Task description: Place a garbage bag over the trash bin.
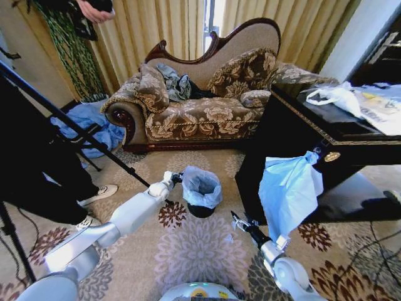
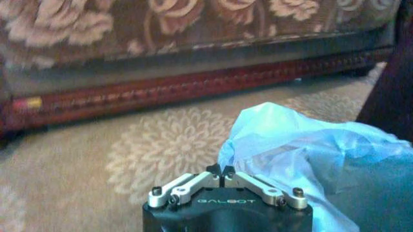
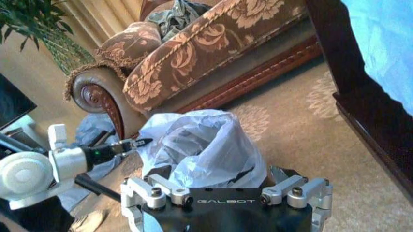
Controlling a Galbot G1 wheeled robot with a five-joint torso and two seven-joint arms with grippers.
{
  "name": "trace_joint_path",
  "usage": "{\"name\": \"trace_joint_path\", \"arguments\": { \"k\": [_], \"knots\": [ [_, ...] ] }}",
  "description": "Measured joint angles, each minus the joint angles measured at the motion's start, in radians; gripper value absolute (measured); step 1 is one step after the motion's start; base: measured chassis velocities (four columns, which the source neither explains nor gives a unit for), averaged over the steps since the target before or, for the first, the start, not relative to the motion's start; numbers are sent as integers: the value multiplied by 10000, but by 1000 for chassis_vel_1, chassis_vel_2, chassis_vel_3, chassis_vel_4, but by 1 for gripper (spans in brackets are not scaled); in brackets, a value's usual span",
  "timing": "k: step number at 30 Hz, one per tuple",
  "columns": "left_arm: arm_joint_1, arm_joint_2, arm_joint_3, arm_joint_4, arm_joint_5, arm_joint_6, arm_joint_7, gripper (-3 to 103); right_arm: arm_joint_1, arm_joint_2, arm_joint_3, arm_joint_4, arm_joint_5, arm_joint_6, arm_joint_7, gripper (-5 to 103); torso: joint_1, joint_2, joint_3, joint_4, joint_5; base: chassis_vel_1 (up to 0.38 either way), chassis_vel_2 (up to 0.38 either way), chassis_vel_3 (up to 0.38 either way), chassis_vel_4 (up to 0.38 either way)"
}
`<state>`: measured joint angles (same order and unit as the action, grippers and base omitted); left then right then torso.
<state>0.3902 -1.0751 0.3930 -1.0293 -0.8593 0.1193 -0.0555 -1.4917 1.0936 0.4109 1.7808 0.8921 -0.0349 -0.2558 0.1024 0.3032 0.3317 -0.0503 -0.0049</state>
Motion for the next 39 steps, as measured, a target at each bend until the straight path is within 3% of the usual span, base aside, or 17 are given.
{"name": "trace_joint_path", "arguments": {
  "k": [10, 15, 26, 38, 39],
  "knots": [
    [212, -1144, -321, 1662, -831, -487, 443, 0, -253, 237, -381, 454, -553, 468, -116, 99, 0, 0, 0, -2, 1, 0, 0, 0, 0],
    [564, -1458, -538, 1737, -972, -400, 464, 0, -194, 269, -613, 505, -673, 462, 20, 99, 0, 0, 0, -4, -1, 0, 0, 0, 0],
    [863, -1453, -674, 1856, -708, -348, 495, 0, 70, 178, -864, 472, -654, 343, 153, 99, 0, 0, 0, 0, 0, 0, 0, 0, 0],
    [778, -2047, -763, 3091, -69, -773, 691, -3, -195, 194, -862, 640, -686, 342, 127, 99, 0, 0, 0, -2, -1, 0, 0, 0, 0],
    [833, -2092, -816, 3092, -32, -790, 707, 7, -305, 166, -783, 696, -686, 349, 107, 99, 0, 0, 0, -2, 0, 0, 0, 0, 0]
  ]
}}
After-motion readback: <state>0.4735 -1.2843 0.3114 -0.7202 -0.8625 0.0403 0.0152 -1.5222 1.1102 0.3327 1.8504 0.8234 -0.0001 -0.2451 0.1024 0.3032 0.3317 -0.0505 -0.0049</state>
